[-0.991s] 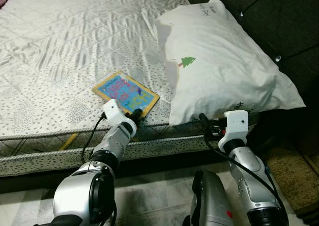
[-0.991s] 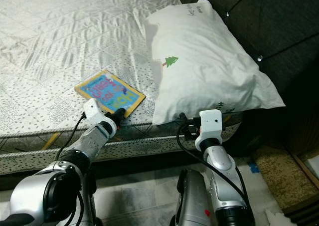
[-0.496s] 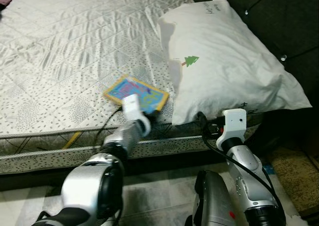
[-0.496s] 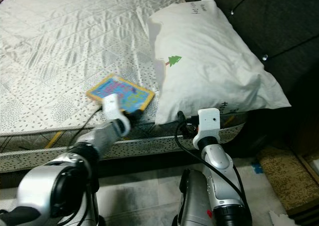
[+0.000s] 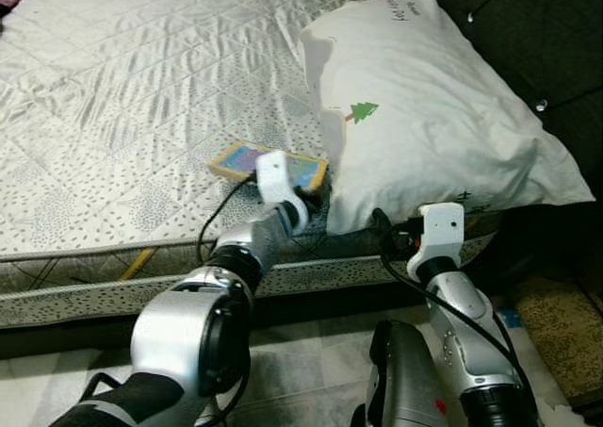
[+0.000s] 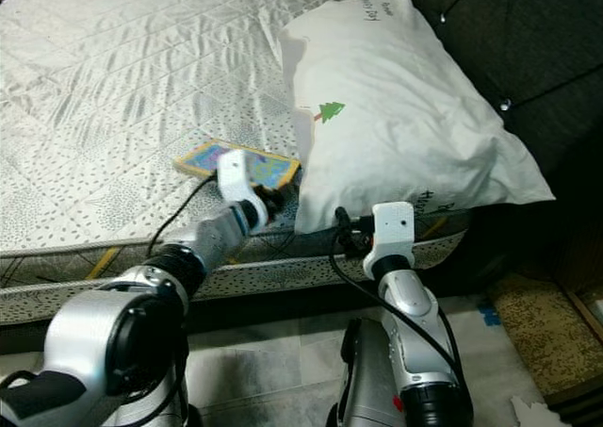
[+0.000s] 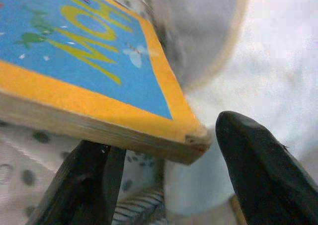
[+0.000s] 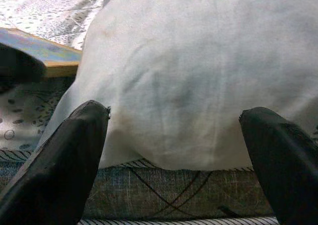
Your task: Clean up the room
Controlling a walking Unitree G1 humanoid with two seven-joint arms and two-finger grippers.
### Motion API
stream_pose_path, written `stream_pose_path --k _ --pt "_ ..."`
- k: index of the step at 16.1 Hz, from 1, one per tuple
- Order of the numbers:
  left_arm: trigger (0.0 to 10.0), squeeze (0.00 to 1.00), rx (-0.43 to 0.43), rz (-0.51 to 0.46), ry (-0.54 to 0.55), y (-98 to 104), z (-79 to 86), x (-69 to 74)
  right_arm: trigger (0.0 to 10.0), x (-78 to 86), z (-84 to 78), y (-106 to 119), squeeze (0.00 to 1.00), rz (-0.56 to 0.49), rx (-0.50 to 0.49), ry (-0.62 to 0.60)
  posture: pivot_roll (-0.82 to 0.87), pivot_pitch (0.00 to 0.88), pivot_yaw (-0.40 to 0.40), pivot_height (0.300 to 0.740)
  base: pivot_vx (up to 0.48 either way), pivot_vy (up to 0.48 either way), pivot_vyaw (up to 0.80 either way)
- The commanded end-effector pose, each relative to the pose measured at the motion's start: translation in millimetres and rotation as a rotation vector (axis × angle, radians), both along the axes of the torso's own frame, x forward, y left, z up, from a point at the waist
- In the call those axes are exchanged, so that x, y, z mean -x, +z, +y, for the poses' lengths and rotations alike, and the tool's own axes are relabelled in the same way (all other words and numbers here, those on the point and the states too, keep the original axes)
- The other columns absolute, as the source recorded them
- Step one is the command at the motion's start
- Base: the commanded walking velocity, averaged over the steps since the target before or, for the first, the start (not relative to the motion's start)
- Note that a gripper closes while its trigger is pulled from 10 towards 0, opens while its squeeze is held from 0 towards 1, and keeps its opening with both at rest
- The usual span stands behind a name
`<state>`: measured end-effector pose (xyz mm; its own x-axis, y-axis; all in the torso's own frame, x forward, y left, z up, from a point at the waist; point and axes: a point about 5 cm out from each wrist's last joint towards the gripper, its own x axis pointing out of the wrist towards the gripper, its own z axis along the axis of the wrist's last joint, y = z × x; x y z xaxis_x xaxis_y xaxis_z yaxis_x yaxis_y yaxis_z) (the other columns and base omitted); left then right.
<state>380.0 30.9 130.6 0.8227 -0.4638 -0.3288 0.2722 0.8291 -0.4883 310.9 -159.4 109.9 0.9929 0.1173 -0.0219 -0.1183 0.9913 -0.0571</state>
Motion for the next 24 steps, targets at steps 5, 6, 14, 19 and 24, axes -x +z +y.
stream_pose_path --k 5,6,14,19,24 --pt "10.0 0.0 -0.204 -0.002 -0.342 -25 -33.6 27.2 10.0 -1.7 3.8 -4 0.0 0.016 0.004 0.008 -0.09 0.153 -0.043 0.498 0.0 0.0 0.0" --pt "10.0 0.0 -0.241 -0.01 -0.404 -28 -40.3 32.0 10.0 -2.6 4.3 -4 0.0 0.016 0.004 0.009 -0.09 0.152 -0.043 0.498 0.0 0.0 0.0" --pt "10.0 0.0 -0.125 -0.191 -0.332 14 -49.1 15.9 10.0 -3.9 5.8 -6 0.0 0.018 -0.001 0.008 -0.06 0.145 -0.035 0.498 0.0 0.0 0.0" --pt "10.0 0.0 -0.103 -0.48 0.002 35 17.7 13.7 10.0 -5.9 9.4 -8 0.0 0.021 -0.01 0.018 -0.03 0.14 -0.041 0.498 0.0 0.0 0.0" --pt "10.0 0.0 -0.223 -0.347 0.342 -3 106.3 17.2 10.0 -2.1 0.4 -10 0.0 0.026 -0.001 0.001 -0.03 0.156 -0.046 0.498 0.0 0.0 0.0"
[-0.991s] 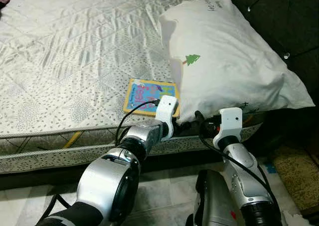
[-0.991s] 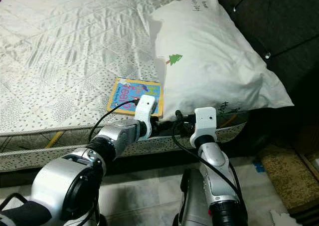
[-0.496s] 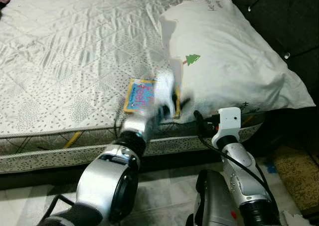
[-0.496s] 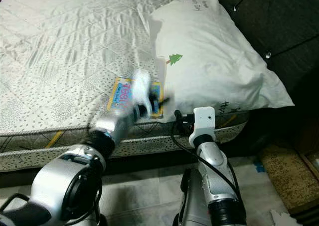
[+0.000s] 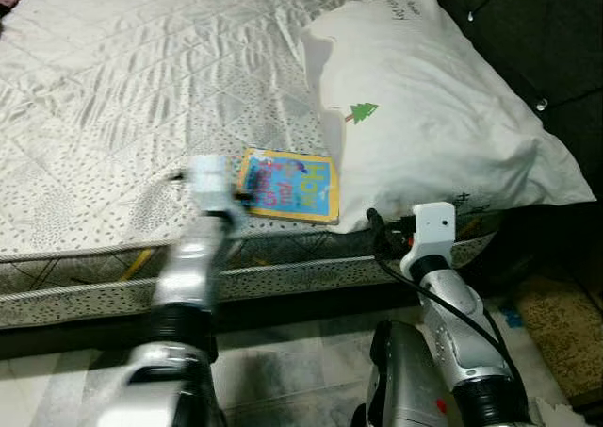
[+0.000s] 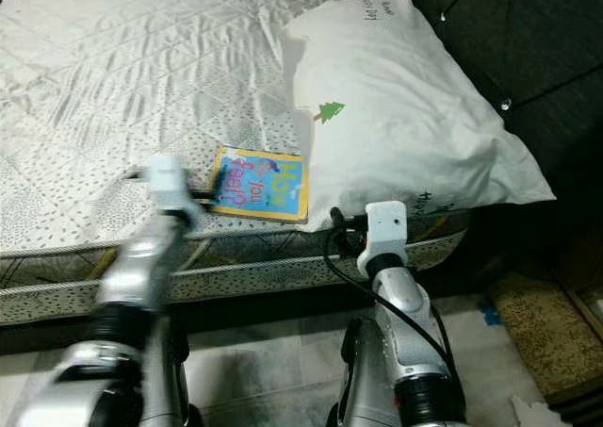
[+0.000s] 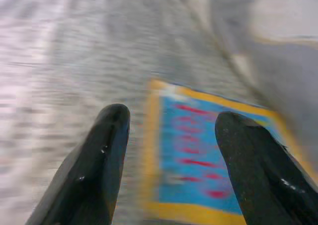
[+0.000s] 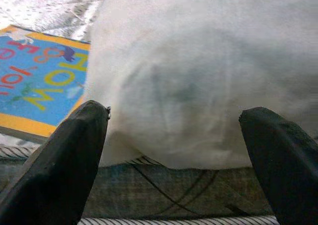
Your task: Clean up the room
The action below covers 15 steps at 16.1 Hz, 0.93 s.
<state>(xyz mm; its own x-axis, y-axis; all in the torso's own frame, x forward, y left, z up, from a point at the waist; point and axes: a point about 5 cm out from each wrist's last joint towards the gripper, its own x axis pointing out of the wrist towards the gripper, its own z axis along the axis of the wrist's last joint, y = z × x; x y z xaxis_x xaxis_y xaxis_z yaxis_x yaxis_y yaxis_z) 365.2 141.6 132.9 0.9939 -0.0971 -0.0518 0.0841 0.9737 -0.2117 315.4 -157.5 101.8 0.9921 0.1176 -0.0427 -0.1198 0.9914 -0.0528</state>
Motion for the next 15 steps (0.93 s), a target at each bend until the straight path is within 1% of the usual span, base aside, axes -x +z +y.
stream_pose_path --k 1,2,3,4,5,7,11,15 --pt "10.0 0.0 -0.004 0.023 0.024 -6 4.0 1.5 10.0 2.8 -2.8 -2 0.0 0.007 0.004 -0.002 -0.04 0.16 -0.046 0.498 0.0 0.0 0.0" --pt "10.0 0.0 -0.023 0.036 0.062 -8 19.1 0.0 10.0 4.1 -5.6 -2 0.0 0.009 0.008 -0.007 -0.04 0.17 -0.045 0.498 0.0 0.0 0.0" --pt "10.0 0.0 -0.056 0.069 0.095 -14 35.7 0.4 10.0 5.5 -7.2 -3 0.0 0.011 0.012 -0.011 -0.04 0.178 -0.043 0.498 0.0 0.0 0.0" --pt "10.0 0.0 -0.066 0.112 0.102 -22 44.2 2.8 10.0 6.6 -8.0 -3 0.0 0.012 0.012 -0.014 -0.05 0.184 -0.043 0.498 0.0 0.0 0.0" --pt "10.0 0.0 -0.083 0.148 0.087 -31 47.9 6.1 10.0 8.3 -8.9 -4 0.0 0.016 0.013 -0.017 -0.05 0.197 -0.049 0.498 0.0 0.0 0.0" --pt "10.0 0.0 -0.109 0.182 0.063 -37 47.3 4.6 10.0 10.1 -10.8 -4 0.0 0.021 0.018 -0.019 -0.06 0.21 -0.06 0.498 0.0 0.0 0.0" --pt "10.0 0.0 -0.124 0.198 0.03 -32 38.1 -6.0 10.0 9.3 -14.1 0 0.0 0.015 0.032 -0.023 -0.08 0.211 -0.06 0.498 0.0 0.0 0.0" --pt "10.0 0.0 -0.132 0.212 -0.003 -33 29.5 -8.5 10.0 10.7 -14.0 0 0.0 0.016 0.03 -0.031 -0.08 0.209 -0.055 0.498 0.0 0.0 0.0"
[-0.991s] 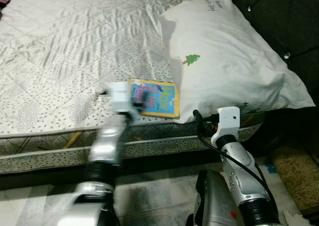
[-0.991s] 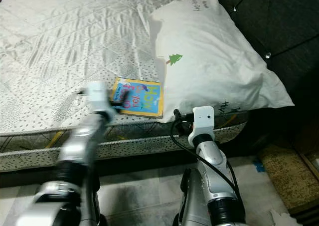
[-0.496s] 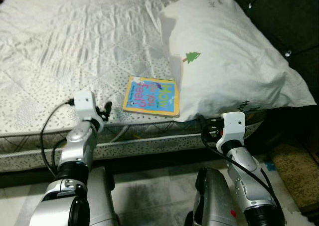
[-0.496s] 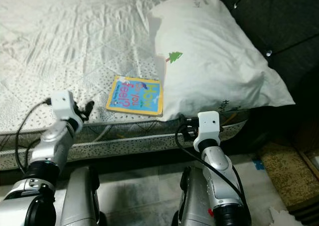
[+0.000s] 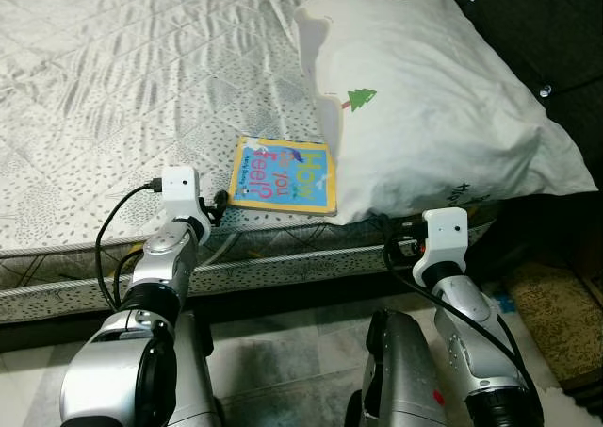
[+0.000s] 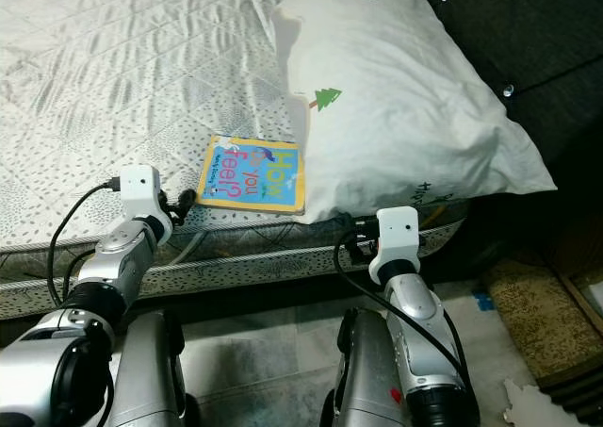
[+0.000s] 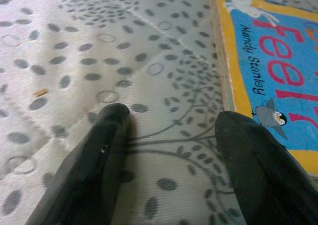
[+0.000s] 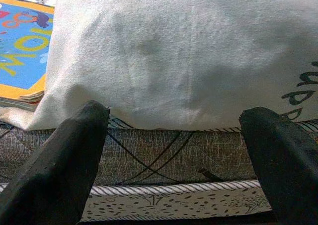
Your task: Clean up the room
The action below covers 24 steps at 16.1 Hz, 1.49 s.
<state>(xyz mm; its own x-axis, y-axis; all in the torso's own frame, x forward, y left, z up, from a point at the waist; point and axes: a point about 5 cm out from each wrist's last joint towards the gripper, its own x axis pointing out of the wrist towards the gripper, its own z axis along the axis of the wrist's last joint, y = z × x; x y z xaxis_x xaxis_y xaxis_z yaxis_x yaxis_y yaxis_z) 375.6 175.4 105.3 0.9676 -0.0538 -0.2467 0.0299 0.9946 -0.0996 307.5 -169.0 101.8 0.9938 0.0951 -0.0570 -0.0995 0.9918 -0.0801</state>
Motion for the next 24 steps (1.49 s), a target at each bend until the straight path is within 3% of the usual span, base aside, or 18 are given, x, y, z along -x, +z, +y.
stream_pose_path --k 1,5,24 --pt "10.0 0.0 -0.006 0.03 -0.037 -7 -5.9 2.2 10.0 2.9 -2.3 -1 0.0 0.005 0.001 -0.009 -0.08 0.208 -0.055 0.498 0.0 0.0 0.0" --pt "10.0 0.0 -0.014 0.066 -0.096 -15 -18.5 4.7 10.0 -1.6 -0.8 2 0.0 -0.002 -0.004 -0.009 -0.07 0.2 -0.056 0.498 0.0 0.0 0.0" --pt "10.0 0.0 0.059 0.058 -0.252 -16 -79.0 11.0 10.0 -9.6 4.3 3 0.0 -0.017 -0.011 0.004 -0.05 0.179 -0.061 0.498 0.0 0.0 0.0"
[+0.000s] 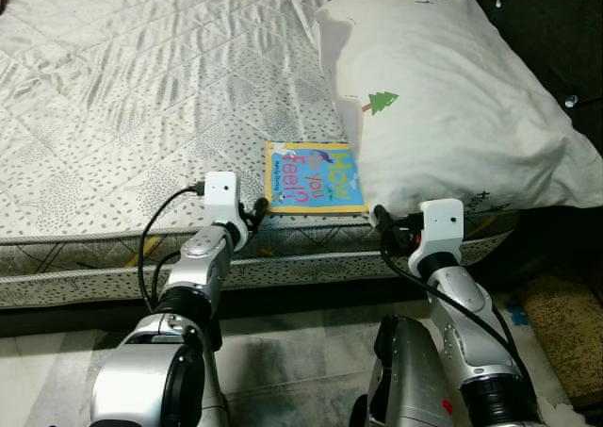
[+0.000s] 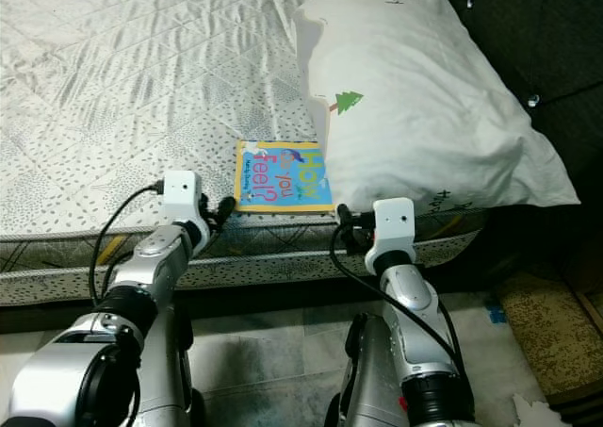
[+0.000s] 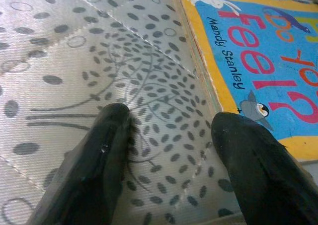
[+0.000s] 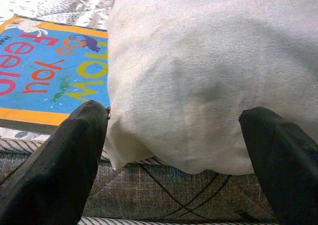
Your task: Clean up the room
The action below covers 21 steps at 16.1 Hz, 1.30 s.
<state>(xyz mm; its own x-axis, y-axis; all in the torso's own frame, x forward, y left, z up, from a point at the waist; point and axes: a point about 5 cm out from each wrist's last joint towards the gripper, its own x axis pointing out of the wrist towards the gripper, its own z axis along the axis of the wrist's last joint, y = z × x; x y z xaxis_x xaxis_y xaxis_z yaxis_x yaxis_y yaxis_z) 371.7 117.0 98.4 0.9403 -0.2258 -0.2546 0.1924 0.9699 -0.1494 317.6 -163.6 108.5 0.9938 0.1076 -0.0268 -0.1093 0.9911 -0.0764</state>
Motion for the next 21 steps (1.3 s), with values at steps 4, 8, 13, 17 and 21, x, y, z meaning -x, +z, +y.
stream_pose_path --k 4,8,13,17,21 --pt "10.0 0.0 0.028 0.043 -0.101 -13 -27.9 12.6 10.0 -0.4 -0.3 -4 0.0 0.011 -0.007 -0.007 -0.05 0.178 -0.06 0.498 0.0 0.0 0.0" --pt "10.0 0.0 0.045 -0.013 -0.083 -5 -27.0 16.5 10.0 -0.5 0.5 -4 0.0 0.008 -0.009 -0.004 -0.05 0.176 -0.059 0.498 0.0 0.0 0.0" --pt "10.0 0.0 -0.009 -0.134 -0.064 11 -11.6 33.4 10.0 -3.2 2.7 -3 0.0 0.003 -0.018 -0.002 -0.03 0.159 -0.05 0.498 0.0 0.0 0.0" --pt "10.0 0.0 -0.03 -0.141 -0.03 10 1.7 51.8 10.0 -5.6 4.2 -3 0.0 -0.002 -0.02 0.003 -0.02 0.142 -0.05 0.498 0.0 0.0 0.0" --pt "10.0 0.0 -0.027 -0.092 -0.065 7 -5.8 53.0 10.0 -7.1 6.0 -3 0.0 -0.007 -0.022 0.009 -0.02 0.134 -0.053 0.498 0.0 0.0 0.0"
